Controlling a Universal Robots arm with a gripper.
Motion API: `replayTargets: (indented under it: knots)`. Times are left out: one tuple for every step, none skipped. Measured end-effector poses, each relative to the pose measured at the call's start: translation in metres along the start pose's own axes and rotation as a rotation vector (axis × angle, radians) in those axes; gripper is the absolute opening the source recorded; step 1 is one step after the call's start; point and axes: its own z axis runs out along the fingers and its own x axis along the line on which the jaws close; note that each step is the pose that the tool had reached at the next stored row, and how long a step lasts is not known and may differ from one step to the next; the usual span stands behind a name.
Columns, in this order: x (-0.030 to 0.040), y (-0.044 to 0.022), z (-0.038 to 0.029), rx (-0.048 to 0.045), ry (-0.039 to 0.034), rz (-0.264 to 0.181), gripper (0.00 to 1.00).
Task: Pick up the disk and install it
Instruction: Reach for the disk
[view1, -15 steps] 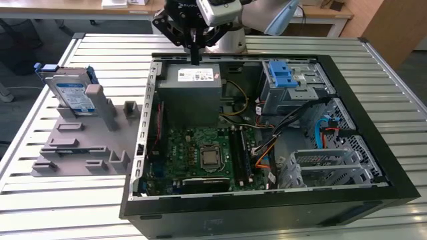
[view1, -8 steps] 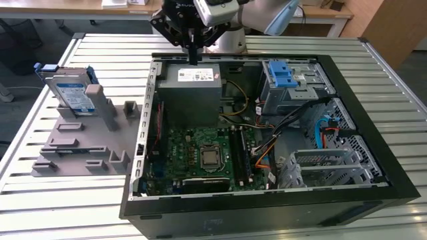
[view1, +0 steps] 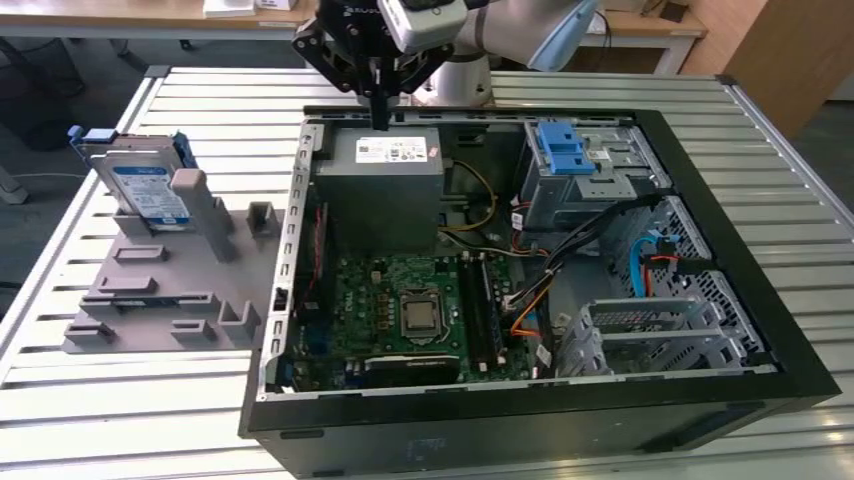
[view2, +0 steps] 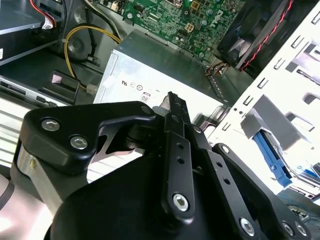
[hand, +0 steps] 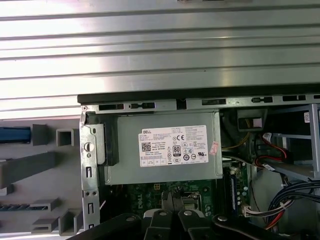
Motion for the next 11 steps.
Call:
replayTargets:
  knots:
    - [0.0001,0.0,0.0,-0.0001,0.0,0.0,0.11]
    - [0.0002,0.0,0.0,0.0,0.0,0.0,0.11]
    - [0.0003,0.0,0.0,0.0,0.0,0.0,0.11]
    - [0.0004,0.0,0.0,0.0,0.0,0.0,0.11]
    - [0.0006,0.0,0.0,0.0,0.0,0.0,0.11]
    - [0.001,-0.0001,0.0,-0.0001,0.0,0.0,0.11]
    - [0.0016,-0.0002,0.0,-0.0001,-0.0001,0.0,0.11]
    - [0.0023,-0.0002,0.0,-0.0001,0.0,0.0,0.11]
    - [0.0032,-0.0003,-0.0001,0.0001,0.0001,0.0,0.11]
    - [0.0039,-0.0003,0.0,-0.0002,-0.0001,0.0,0.11]
    - [0.0044,-0.0003,0.0,-0.0001,-0.0001,0.0,0.11]
